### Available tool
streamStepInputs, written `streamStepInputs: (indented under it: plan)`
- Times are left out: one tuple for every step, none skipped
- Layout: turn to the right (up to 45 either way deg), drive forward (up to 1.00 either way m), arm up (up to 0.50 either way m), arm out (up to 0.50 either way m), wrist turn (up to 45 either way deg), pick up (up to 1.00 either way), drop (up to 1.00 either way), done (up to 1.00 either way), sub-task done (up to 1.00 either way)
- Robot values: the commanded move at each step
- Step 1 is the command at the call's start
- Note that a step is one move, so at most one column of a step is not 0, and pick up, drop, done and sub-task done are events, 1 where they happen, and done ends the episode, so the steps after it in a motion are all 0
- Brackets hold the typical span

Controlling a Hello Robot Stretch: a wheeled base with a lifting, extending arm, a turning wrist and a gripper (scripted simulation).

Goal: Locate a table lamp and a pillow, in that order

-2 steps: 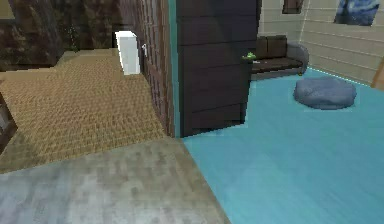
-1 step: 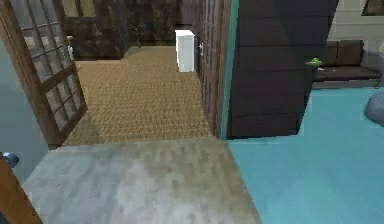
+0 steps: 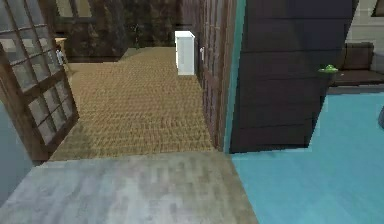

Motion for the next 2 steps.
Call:
streamStepInputs:
  plan:
    - [30.0, 0.0, 0.0, 0.0, 0.0, 0.0, 0.0, 0.0, 0.0]
    - [3.0, 0.0, 0.0, 0.0, 0.0, 0.0, 0.0, 0.0, 0.0]
